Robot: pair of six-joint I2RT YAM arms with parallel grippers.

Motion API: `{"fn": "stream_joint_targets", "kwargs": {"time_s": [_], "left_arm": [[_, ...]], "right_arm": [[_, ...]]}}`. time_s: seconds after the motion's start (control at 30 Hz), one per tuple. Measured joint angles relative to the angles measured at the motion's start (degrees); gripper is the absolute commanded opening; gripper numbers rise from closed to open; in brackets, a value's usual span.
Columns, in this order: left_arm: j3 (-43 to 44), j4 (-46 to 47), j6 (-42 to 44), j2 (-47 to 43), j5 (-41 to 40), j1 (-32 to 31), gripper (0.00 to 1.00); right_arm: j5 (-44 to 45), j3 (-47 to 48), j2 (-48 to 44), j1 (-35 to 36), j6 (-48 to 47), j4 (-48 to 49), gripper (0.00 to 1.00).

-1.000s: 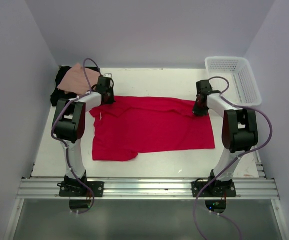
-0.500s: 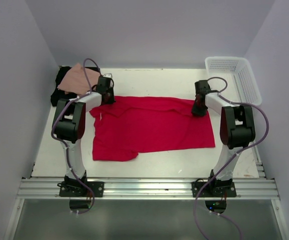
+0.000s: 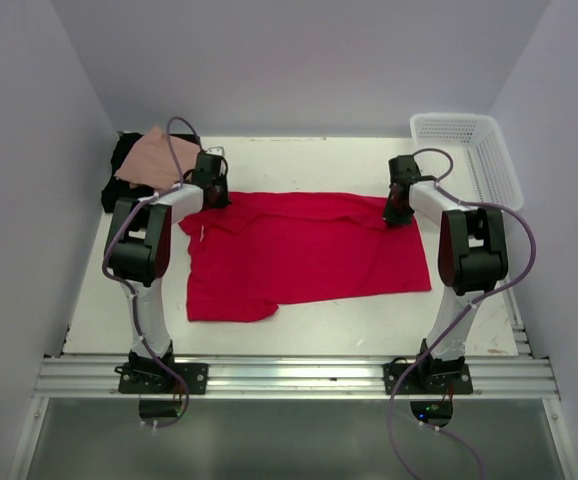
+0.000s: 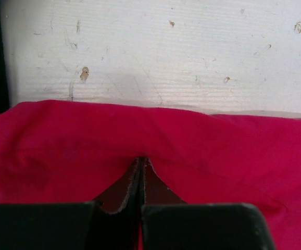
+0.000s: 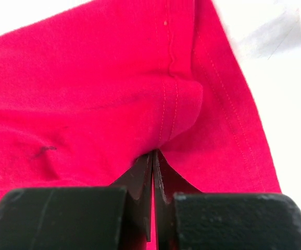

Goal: Fold and stack the t-shirts
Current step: Fold the tshirt

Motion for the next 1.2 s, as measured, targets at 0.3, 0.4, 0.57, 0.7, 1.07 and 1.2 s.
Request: {"fn": "stream_joint_targets", "kwargs": {"time_s": [0.3, 0.4, 0.57, 0.7, 1.07, 1.2], "left_arm": [[0.0, 0.0, 0.0, 0.0, 0.0, 0.0, 0.00], [0.0, 0.0, 0.0, 0.0, 0.0, 0.0, 0.00], [0.0, 0.0, 0.0, 0.0, 0.0, 0.0, 0.00], [0.0, 0.0, 0.0, 0.0, 0.0, 0.0, 0.00], [0.0, 0.0, 0.0, 0.0, 0.0, 0.0, 0.00], [0.0, 0.0, 0.0, 0.0, 0.0, 0.0, 0.00]], "right_arm": [[3.1, 5.3, -0.7, 0.0, -2.9, -1.5, 0.00], [4.3, 9.7, -0.7, 0.0, -4.0, -2.1, 0.00], [6.4, 15.3, -0.7, 0.0, -5.8, -1.6, 0.00], [7.6, 15.7, -0.7, 0.0, -6.5, -2.3, 0.00], [10.3, 1.4, -2.8, 0.0, -6.6, -4.3, 0.00], [11.1, 0.3, -3.0, 0.2, -6.6, -5.4, 0.00]]}}
